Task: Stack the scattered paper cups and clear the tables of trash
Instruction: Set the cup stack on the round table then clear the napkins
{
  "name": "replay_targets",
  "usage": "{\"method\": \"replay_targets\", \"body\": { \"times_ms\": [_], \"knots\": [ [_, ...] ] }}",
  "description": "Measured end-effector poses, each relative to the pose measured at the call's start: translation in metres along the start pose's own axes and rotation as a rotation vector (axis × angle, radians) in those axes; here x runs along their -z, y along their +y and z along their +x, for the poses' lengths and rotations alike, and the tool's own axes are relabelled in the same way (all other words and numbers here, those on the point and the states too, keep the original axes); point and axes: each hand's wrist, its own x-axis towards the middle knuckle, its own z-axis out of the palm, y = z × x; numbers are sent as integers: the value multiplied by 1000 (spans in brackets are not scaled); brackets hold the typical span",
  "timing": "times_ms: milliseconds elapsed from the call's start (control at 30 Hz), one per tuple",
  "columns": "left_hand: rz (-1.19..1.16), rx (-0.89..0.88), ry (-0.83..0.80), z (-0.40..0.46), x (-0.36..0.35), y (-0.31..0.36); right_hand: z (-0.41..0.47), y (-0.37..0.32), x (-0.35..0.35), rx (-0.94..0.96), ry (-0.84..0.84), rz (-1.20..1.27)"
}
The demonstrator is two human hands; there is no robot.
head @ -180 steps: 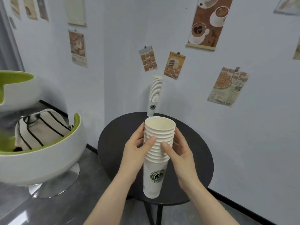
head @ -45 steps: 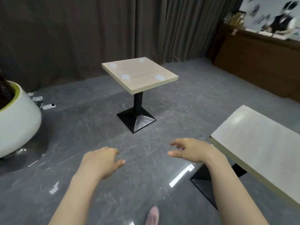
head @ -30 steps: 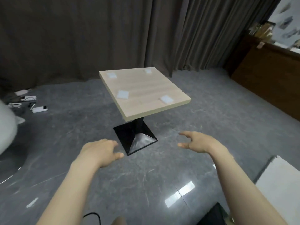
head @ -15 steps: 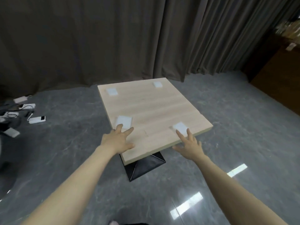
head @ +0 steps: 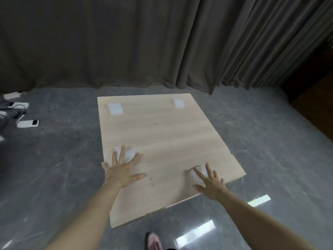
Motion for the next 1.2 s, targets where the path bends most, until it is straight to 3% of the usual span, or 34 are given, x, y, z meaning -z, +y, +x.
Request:
{"method": "replay_targets", "body": {
  "times_ms": [267, 500, 633, 900, 1200],
  "knots": [
    [-39, -7, 199, 31, -5, -1, 48, 9, -4, 237, 164, -101],
    [-123, -3, 380, 34, -7, 2, 78, -6, 47, 403, 238, -87],
    [-185, 57, 589, 9, -2, 10, 83, -42, 77, 538, 311, -66],
    [-321, 433, 1034, -91, 5, -22, 54, -161, 114, 902, 416, -133],
    [-290, 881, 1272, -252, -33, -91, -66, -340, 89, 1407, 347, -238]
  ]
}}
